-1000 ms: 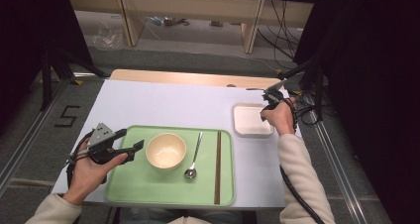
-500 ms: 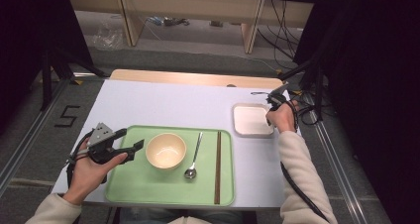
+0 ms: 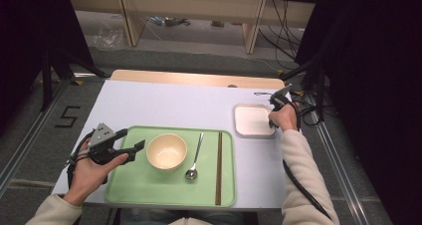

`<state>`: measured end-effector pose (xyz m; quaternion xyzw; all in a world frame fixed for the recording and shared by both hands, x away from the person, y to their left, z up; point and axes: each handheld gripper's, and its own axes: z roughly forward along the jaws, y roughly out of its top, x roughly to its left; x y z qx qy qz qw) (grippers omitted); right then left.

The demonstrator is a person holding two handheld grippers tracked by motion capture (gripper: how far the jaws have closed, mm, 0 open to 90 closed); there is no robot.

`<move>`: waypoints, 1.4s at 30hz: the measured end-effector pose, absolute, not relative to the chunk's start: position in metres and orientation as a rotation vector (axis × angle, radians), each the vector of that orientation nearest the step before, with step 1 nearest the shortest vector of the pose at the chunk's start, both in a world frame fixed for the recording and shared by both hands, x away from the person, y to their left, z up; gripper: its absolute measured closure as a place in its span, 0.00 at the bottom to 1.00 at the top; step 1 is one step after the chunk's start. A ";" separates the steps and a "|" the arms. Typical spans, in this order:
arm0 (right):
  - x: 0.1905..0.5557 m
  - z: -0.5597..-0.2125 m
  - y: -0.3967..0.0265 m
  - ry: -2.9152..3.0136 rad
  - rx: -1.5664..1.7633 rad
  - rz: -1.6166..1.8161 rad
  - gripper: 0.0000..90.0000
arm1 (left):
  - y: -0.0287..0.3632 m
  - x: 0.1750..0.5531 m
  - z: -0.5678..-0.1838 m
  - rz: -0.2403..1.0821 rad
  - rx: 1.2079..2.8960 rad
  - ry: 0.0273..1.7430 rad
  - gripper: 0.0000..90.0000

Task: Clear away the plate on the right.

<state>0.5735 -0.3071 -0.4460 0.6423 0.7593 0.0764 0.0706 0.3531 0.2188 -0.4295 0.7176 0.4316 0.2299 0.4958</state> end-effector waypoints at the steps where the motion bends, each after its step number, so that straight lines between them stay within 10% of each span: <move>1: 0.574 -0.446 -0.307 2.288 1.932 0.228 0.89 | 0.219 0.353 -0.430 0.556 1.737 1.045 0.27; 42: 0.531 -0.362 -0.276 2.182 1.843 0.602 1.00 | 0.210 0.359 -0.422 0.528 1.719 1.042 0.29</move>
